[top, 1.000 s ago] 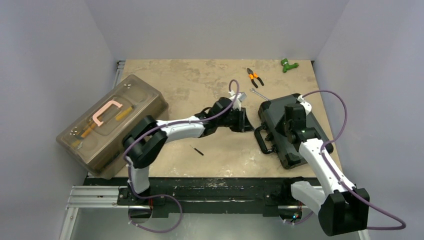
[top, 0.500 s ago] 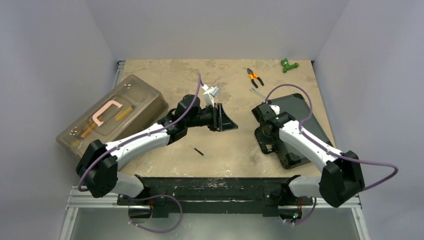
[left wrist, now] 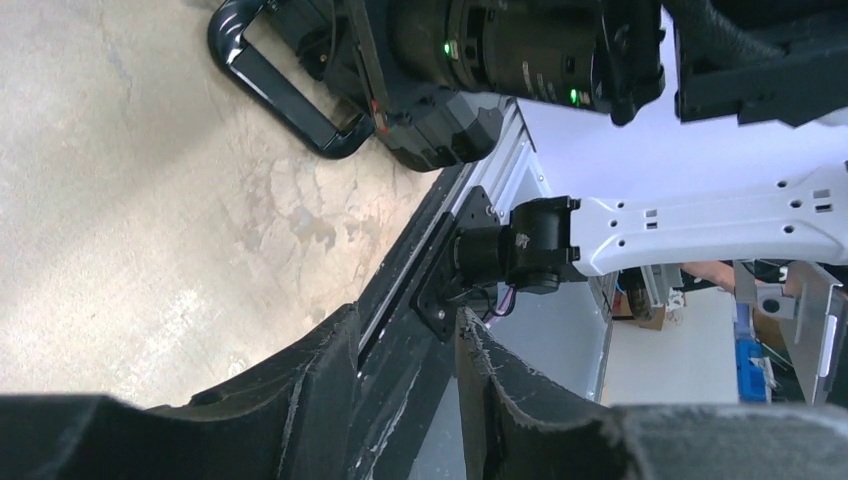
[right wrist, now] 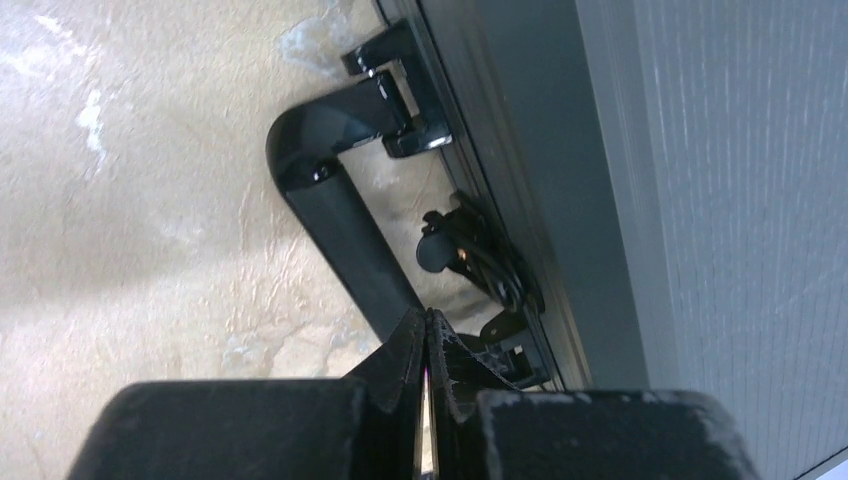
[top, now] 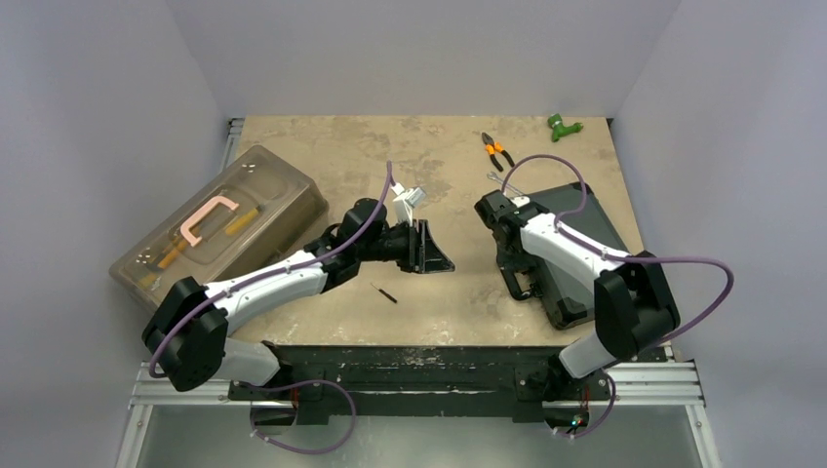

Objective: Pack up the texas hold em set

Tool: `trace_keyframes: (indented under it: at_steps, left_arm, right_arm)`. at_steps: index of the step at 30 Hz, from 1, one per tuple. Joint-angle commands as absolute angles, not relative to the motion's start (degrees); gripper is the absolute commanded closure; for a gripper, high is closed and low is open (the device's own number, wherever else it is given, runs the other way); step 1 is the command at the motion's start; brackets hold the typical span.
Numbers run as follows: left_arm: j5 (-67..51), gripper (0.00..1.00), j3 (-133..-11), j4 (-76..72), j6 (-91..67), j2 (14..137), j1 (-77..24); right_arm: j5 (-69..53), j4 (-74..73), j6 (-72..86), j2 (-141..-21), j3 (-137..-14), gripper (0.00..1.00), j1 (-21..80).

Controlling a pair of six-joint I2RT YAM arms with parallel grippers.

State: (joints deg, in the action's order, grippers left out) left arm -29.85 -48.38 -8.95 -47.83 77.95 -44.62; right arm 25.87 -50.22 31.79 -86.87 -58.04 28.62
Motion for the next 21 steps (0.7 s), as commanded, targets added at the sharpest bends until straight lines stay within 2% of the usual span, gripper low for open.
trace_keyframes:
  at_steps: [1, 21]
  left_arm:
    - [-30.6, 0.61, -46.9, -12.1, -47.1, 75.4, -44.2]
    - [-31.2, 0.61, -44.9, -14.1, -48.2, 75.1, -43.3]
  right_arm:
    - [29.9, -48.5, 30.4, -89.4, -60.6, 1.0, 27.2]
    - [30.9, -48.4, 32.9, -100.0, -60.1, 1.0, 24.5]
